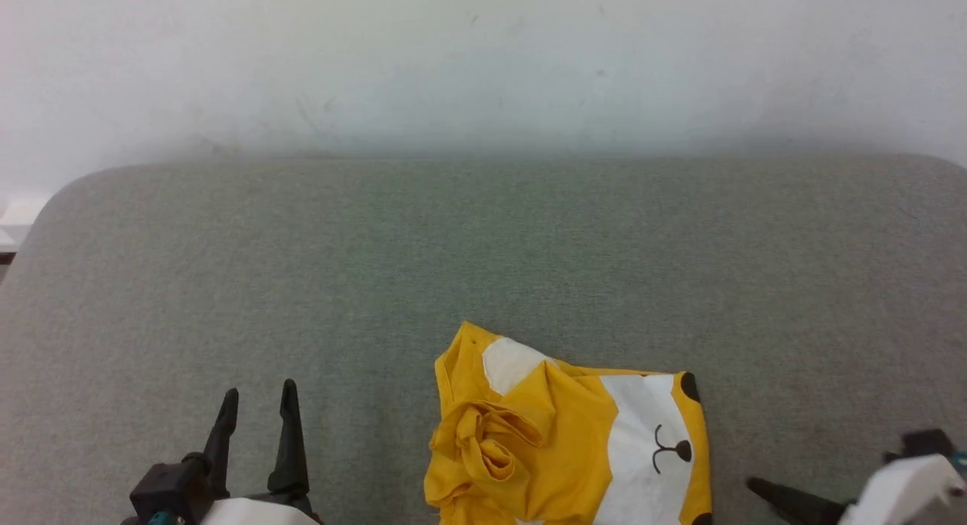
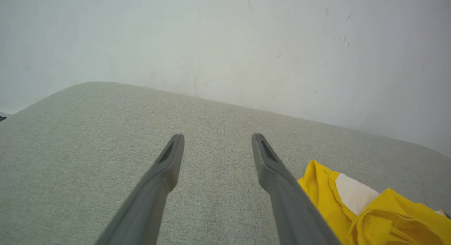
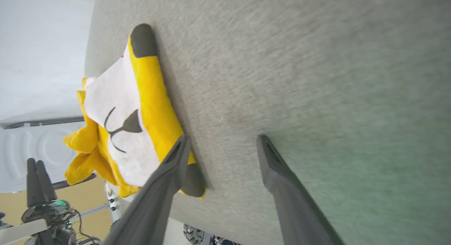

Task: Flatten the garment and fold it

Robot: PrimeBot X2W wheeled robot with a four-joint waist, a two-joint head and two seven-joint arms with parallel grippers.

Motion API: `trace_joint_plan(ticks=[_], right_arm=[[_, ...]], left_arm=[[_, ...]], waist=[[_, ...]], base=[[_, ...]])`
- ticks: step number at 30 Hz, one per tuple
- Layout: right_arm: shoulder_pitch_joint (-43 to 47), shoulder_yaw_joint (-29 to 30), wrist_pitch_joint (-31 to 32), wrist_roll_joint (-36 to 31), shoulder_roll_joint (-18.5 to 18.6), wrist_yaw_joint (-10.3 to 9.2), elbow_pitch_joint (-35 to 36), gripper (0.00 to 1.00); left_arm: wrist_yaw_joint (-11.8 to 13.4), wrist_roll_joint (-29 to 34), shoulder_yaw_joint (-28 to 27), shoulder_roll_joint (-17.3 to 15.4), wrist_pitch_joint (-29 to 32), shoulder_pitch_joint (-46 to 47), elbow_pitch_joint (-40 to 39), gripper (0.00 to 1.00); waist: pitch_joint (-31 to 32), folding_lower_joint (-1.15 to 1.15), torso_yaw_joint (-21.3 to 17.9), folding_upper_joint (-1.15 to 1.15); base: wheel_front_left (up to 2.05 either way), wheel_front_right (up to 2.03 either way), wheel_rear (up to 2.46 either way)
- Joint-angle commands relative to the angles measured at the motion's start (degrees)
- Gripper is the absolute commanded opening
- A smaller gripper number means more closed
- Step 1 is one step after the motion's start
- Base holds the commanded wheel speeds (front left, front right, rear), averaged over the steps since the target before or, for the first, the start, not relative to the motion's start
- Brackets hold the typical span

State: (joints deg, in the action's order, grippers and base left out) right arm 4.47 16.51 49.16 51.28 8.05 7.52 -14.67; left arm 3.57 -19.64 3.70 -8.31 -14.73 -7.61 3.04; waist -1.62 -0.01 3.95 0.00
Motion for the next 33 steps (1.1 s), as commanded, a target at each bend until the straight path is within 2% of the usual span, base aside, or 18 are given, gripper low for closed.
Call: trace_joint_plan(ticks=[1,10,11,12,13,16,18,20,22,25,27,29,33], right_arm=[[-3.1,-0.8,1.5,2.4,-2.1,-0.03,-1.4,1.0],[-11.1,-10.5,-1.3,5.4,-4.5,-0.03,-10.9,1.0],[-11.5,-11.9,-1.5,5.2,-4.4,-0.03,-11.7,0.39],[-11.8,-13.2,-1.7,5.1,-4.2,-0.03,-12.2,0.15],[-12.1,-14.4,-2.0,5.1,-3.8,-0.03,-12.4,0.0],[-12.6,-19.3,-4.5,3.5,-1.1,-0.03,-9.7,0.0],[-12.9,-23.6,-7.5,0.6,2.1,-0.03,-6.4,0.0],[-13.7,-28.6,-10.9,-4.1,6.4,-0.03,-2.5,0.0],[-15.1,-34.8,-14.4,-11.8,12.3,-0.03,1.2,0.0],[-17.6,-40.4,-16.9,-18.2,18.0,-0.03,5.2,0.0],[-19.3,-42.7,-16.9,-21.4,21.3,-0.03,7.5,0.0],[-19.9,-43.0,-16.5,-22.5,22.6,-0.03,8.4,0.0],[-21.8,-43.0,-13.8,-25.1,26.8,-0.03,11.3,0.0]], left_arm=[[-0.6,0.6,-0.4,0.5,-0.3,1.2,0.1,1.0],[-2.1,1.7,-0.7,1.7,-0.3,2.5,1.2,1.0],[-2.2,1.8,-0.7,1.8,-0.3,2.6,1.3,1.0],[-2.3,2.0,-0.7,1.8,-0.3,2.5,1.5,1.0],[-2.4,2.1,-0.8,1.9,-0.3,2.4,1.5,1.0],[-2.5,2.3,-1.0,2.2,-0.3,1.9,1.6,1.0],[-2.6,2.5,-1.1,2.4,-0.3,1.6,1.7,1.0],[-2.7,2.5,-1.3,2.6,-0.3,1.2,1.7,1.0],[-2.8,2.6,-1.5,2.7,-0.3,0.9,1.7,1.0],[-3.1,2.7,-1.8,2.9,-0.3,0.6,1.6,1.0],[-3.3,2.7,-2.1,3.0,-0.3,0.6,1.4,1.0],[-3.5,2.7,-2.2,3.0,-0.3,0.7,1.2,1.0],[-3.9,2.9,-2.7,3.4,-0.3,1.2,-0.1,1.0]], waist=[[-0.6,0.01,1.3,0.0],[-1.2,0.01,2.8,0.0],[-1.0,0.01,3.0,0.0],[-0.8,0.01,3.1,0.0],[-0.7,0.01,3.2,0.0],[-0.1,0.01,2.9,0.0],[0.2,0.01,2.3,0.0],[0.5,0.01,1.2,0.0],[0.8,0.01,-0.3,0.0],[1.0,0.01,-3.0,0.0],[0.8,0.01,-5.2,0.0],[0.5,0.01,-6.2,0.0],[-1.7,0.01,-11.3,0.0]], base=[[0.0,0.0,0.0],[0.0,0.0,0.0],[0.0,0.0,0.0],[0.0,0.0,0.0],[0.0,0.0,0.0],[0.0,0.0,0.0],[0.0,0.0,0.0],[0.0,0.0,0.0],[0.0,0.0,0.0],[0.0,0.0,0.0],[0.0,0.0,0.0],[0.0,0.0,0.0],[0.0,0.0,0.0]])
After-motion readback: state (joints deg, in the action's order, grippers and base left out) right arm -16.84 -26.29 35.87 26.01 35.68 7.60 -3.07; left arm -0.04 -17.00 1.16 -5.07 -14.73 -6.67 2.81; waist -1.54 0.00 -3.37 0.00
